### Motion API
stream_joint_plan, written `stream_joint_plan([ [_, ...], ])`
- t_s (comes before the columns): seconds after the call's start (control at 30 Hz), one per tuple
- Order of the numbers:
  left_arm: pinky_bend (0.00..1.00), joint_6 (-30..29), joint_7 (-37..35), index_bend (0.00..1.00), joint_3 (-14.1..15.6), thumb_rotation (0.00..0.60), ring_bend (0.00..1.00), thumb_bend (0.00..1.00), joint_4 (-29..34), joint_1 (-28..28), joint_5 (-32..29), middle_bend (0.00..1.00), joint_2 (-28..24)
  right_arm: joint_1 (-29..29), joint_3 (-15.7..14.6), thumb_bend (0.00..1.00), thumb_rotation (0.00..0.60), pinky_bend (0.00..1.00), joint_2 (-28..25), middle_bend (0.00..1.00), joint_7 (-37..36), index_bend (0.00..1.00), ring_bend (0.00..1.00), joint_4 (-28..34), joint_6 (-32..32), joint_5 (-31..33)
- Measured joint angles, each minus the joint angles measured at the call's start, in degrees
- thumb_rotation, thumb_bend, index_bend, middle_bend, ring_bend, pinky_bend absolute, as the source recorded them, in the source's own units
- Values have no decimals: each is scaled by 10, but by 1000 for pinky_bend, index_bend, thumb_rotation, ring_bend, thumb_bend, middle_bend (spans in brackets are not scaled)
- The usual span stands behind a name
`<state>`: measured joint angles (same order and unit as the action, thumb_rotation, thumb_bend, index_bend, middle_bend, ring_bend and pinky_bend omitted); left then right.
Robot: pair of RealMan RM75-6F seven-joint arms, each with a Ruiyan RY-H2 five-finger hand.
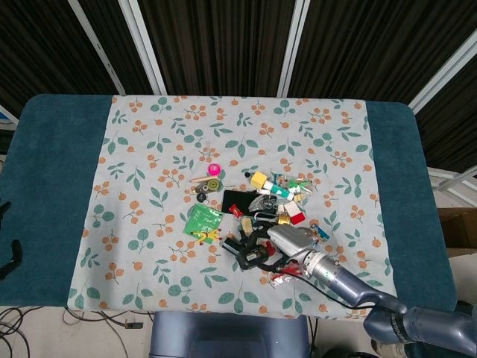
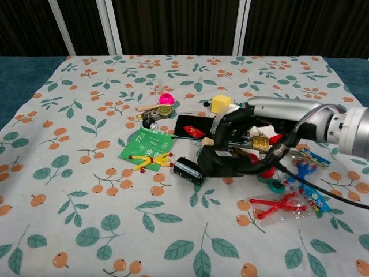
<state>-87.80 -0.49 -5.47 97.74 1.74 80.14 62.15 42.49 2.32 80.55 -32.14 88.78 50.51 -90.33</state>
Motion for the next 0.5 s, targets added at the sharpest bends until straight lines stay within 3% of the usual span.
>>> stream_joint_plan([
  [0.2,77,0,0,68,-1,600,4,577,1,0,-2,0,-1,8,9,428,600,228,-46,485,-201,549,165,1,14,-12],
  [0.5,77,2,3,68,0,600,3,577,4,-1,-4,0,0,14,0,428,600,228,-107,482,-578,550,166,-48,95,-71],
])
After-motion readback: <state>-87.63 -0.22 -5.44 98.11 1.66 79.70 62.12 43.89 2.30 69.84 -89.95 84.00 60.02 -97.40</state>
